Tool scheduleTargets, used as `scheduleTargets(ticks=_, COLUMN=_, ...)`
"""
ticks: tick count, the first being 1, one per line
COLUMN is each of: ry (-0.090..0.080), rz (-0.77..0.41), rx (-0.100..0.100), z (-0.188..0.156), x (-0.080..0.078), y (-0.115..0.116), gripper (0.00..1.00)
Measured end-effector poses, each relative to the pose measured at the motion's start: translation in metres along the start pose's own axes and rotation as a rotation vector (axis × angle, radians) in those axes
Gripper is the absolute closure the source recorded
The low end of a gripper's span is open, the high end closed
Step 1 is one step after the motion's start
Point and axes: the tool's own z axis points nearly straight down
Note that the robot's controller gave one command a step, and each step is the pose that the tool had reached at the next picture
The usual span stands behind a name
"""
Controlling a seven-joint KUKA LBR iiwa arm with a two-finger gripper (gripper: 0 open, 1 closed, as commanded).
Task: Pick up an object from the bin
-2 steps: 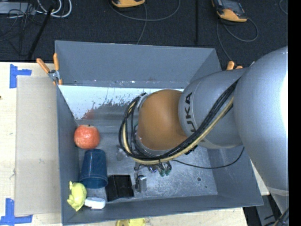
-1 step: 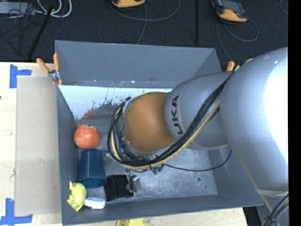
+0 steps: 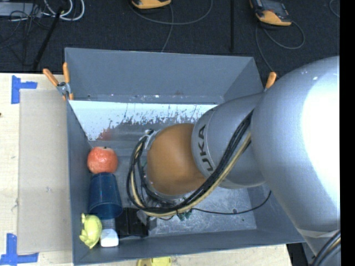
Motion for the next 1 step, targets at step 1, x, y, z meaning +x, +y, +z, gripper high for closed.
scheduleTargets(ticks=1, ry=0.000, rz=0.000, rx=0.000, z=0.0001, x=0.0000, y=0.0001, gripper=1.00)
